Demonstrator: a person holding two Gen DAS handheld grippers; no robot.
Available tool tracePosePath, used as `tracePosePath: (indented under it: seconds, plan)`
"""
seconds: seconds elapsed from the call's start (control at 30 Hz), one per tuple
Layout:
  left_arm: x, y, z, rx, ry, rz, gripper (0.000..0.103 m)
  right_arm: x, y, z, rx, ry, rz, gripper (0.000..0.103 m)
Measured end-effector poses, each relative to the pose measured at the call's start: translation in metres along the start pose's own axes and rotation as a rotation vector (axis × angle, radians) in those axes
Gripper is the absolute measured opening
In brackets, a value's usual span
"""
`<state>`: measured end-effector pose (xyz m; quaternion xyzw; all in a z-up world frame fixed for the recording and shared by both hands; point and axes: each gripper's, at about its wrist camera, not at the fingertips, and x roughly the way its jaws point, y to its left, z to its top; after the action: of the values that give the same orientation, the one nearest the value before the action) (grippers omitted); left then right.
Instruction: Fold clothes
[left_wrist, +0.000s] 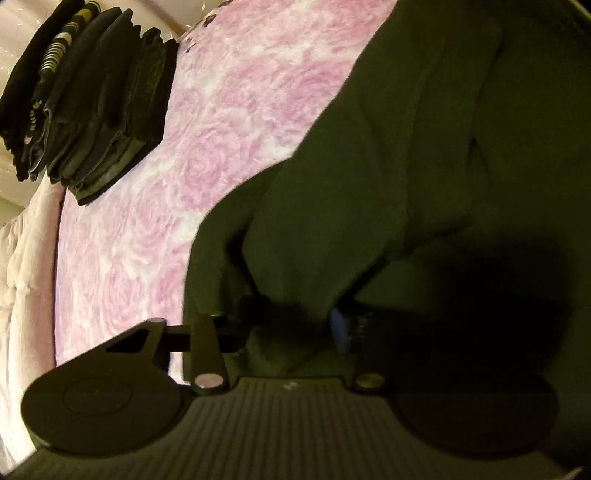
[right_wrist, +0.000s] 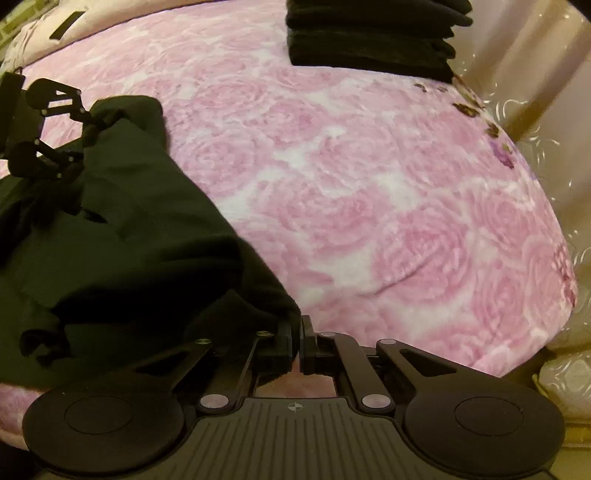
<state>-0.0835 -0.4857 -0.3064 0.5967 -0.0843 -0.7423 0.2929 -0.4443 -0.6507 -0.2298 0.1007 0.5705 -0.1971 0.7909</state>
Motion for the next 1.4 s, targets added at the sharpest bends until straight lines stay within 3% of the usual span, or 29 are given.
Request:
tracePosePath:
  seconds: [0.03, 0.17, 0.27, 0.37, 0.5, 0.63, 0.9, 1.07, 1.23, 1.3, 1.4]
  plan:
    - [0.002, 0.003, 0.002, -0.013, 0.019, -0.005, 0.005, 0.000, -0.002, 0.000, -0.004, -0.005, 0.006, 0.001]
    - [-0.021, 0.026, 0.012, -0.163, -0.003, 0.016, 0.004, -0.002, -0.007, 0.007, -0.016, -0.043, 0.039, 0.001]
    - [-0.060, 0.057, 0.014, -0.309, -0.029, 0.103, 0.004, -0.013, -0.009, 0.015, -0.028, -0.102, 0.053, 0.001]
    - [-0.108, 0.083, 0.014, -0.423, -0.045, 0.198, 0.004, -0.034, -0.009, 0.028, -0.042, -0.197, 0.052, 0.001]
    - [-0.177, 0.094, 0.013, -0.470, -0.053, 0.319, 0.004, -0.080, -0.004, 0.035, -0.028, -0.369, -0.008, 0.001]
    - [-0.249, 0.071, 0.014, -0.483, -0.085, 0.406, 0.003, -0.134, 0.015, 0.017, 0.001, -0.524, -0.082, 0.001]
    - [-0.429, -0.027, 0.001, -0.564, -0.231, 0.593, 0.003, -0.265, 0.103, -0.071, 0.033, -0.820, -0.247, 0.001]
    - [-0.522, -0.039, -0.006, -0.630, -0.306, 0.659, 0.003, -0.356, 0.135, -0.089, 0.021, -0.981, -0.315, 0.001]
    - [-0.568, 0.000, 0.003, -0.655, -0.345, 0.681, 0.003, -0.411, 0.136, -0.052, -0.019, -1.102, -0.380, 0.001]
    - [-0.562, 0.027, 0.005, -0.681, -0.329, 0.646, 0.003, -0.412, 0.127, -0.019, -0.038, -1.109, -0.386, 0.001]
    - [-0.519, 0.070, 0.006, -0.702, -0.246, 0.594, 0.003, -0.386, 0.109, 0.046, -0.088, -1.079, -0.371, 0.001]
